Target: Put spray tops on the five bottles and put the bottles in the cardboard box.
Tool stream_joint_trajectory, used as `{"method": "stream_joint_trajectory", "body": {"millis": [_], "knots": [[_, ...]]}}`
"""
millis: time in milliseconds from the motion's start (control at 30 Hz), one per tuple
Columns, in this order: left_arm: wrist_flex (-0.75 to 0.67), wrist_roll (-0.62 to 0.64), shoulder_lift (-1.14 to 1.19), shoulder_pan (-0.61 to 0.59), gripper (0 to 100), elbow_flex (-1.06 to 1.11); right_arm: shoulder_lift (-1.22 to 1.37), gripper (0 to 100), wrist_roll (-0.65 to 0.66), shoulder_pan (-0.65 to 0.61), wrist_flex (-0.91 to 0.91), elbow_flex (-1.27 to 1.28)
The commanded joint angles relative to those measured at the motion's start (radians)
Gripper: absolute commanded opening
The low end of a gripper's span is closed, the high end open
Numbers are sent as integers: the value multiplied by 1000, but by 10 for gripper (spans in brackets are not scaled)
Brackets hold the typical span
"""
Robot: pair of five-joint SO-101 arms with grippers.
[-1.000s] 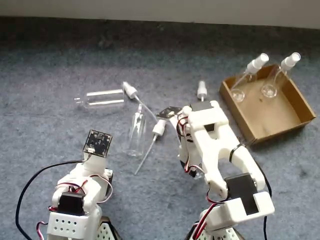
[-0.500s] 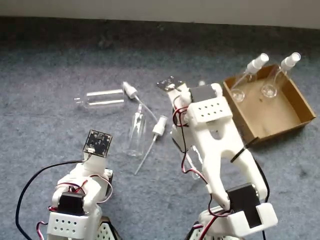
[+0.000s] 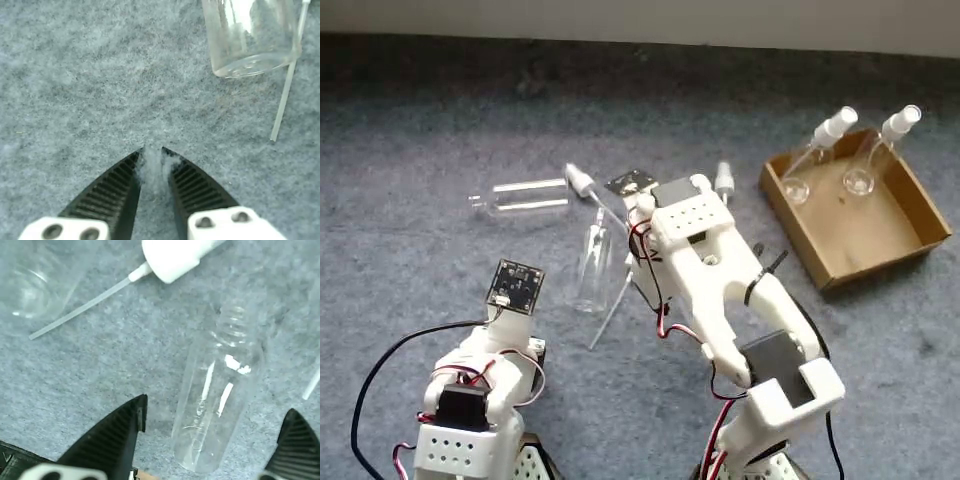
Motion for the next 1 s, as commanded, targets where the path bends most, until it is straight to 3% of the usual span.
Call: {"method": "stream_joint_trajectory", "body": {"millis": [0, 300, 567, 967], "knots": [[3, -9, -7, 13, 5, 22, 13, 368, -11, -10, -51, -53], [3, -9, -7, 13, 5, 22, 156, 364, -11, -8, -122, -48], [3, -9, -7, 13, 5, 22, 168, 363, -3, 90, -74, -47], [3, -9, -7, 13, 5, 22, 168, 269, -2, 97, -77, -50]]}}
